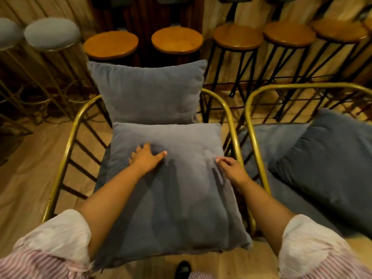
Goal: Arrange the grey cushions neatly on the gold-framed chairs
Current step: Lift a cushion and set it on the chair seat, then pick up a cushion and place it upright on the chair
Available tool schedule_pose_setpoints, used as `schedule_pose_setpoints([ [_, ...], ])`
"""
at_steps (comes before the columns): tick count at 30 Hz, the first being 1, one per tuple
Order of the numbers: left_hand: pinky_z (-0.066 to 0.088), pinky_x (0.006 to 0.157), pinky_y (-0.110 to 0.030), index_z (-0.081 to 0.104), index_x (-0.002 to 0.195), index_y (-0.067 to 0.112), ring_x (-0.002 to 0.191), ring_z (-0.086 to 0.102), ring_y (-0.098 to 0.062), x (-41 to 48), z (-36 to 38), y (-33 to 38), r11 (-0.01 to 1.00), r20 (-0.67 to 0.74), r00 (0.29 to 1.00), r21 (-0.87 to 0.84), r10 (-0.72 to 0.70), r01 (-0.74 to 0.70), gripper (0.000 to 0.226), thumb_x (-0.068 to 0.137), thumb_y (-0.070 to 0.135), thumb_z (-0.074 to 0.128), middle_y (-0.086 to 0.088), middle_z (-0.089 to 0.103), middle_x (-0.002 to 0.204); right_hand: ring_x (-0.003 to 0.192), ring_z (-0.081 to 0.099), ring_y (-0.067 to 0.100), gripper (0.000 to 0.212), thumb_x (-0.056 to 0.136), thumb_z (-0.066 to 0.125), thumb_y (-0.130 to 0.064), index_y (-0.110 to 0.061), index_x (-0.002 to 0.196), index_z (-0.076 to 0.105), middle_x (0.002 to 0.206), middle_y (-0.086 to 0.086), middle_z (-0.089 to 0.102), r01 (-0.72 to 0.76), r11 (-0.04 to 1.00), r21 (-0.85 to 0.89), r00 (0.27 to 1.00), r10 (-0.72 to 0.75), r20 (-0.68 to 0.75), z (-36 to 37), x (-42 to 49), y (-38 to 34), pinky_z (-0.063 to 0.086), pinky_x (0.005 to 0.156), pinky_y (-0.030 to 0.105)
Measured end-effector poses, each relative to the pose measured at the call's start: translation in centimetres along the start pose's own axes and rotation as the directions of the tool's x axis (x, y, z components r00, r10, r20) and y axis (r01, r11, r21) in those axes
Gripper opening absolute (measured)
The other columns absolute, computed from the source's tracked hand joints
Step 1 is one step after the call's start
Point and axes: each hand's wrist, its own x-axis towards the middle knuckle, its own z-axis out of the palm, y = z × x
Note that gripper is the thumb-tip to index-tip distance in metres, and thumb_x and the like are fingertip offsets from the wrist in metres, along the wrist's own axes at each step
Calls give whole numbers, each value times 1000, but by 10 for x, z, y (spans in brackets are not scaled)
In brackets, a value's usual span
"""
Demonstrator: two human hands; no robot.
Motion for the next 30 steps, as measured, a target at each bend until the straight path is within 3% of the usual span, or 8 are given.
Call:
schedule_pose_setpoints([
  [4,38,107,-41,37,142,5,131,45,-35,-35,24,87,978,171,964,-90,203,-190,66,90,41,55,-19,44,145,90,54,18,29,94,55,-16,-1,117,65,98,10,62,41,988,151,990,-19,-141,-58,-24,-2,43,63,15],
  [8,42,96,-36,47,135,4,116,55,-31,-80,70,168,937,257,902,-131,348,-324,56,91,37,55,-16,58,124,84,56,15,25,95,53,-13,-4,115,64,89,5,61,97,981,170,958,-46,-283,-142,-52,27,47,73,26],
  [12,44,91,-30,54,127,2,112,58,-26,-126,135,238,917,303,867,-181,396,-356,50,89,34,59,-14,61,119,102,56,21,29,95,52,-17,-6,120,61,107,4,57,52,992,118,934,-6,-357,-236,-83,74,48,92,41],
  [16,43,81,-28,63,97,12,104,57,-24,-169,207,303,914,408,818,-153,406,-377,27,90,37,57,-13,60,109,104,55,22,32,94,56,-15,-2,123,59,119,17,61,2,999,54,919,20,-394,-326,-110,126,43,92,31],
  [18,43,97,-34,59,121,5,120,54,-29,-182,235,330,919,443,807,-137,391,-370,48,89,40,57,-14,58,129,105,55,23,35,93,57,-15,0,125,56,122,19,60,-37,998,55,905,56,-421,-363,-121,148,39,88,22],
  [20,38,107,-36,43,138,4,131,46,-29,-193,263,357,921,472,793,-145,386,-361,63,89,40,58,-13,47,144,115,55,30,40,92,58,-18,-1,128,52,120,18,58,-70,993,99,881,108,-460,-399,-128,169,39,92,27],
  [26,32,110,-36,26,147,7,140,34,-29,-190,324,419,916,509,765,-155,394,-369,73,89,39,57,-11,31,155,115,54,31,61,89,61,-35,-11,140,39,133,16,53,-150,948,282,817,280,-504,-482,-107,210,45,99,42],
  [30,31,110,-35,23,148,9,140,34,-30,-148,357,451,922,472,792,-193,388,-337,72,91,40,54,-11,30,155,130,46,38,76,87,62,-41,-10,146,27,148,18,41,-208,911,356,768,377,-518,-516,-63,231,40,107,49],
])
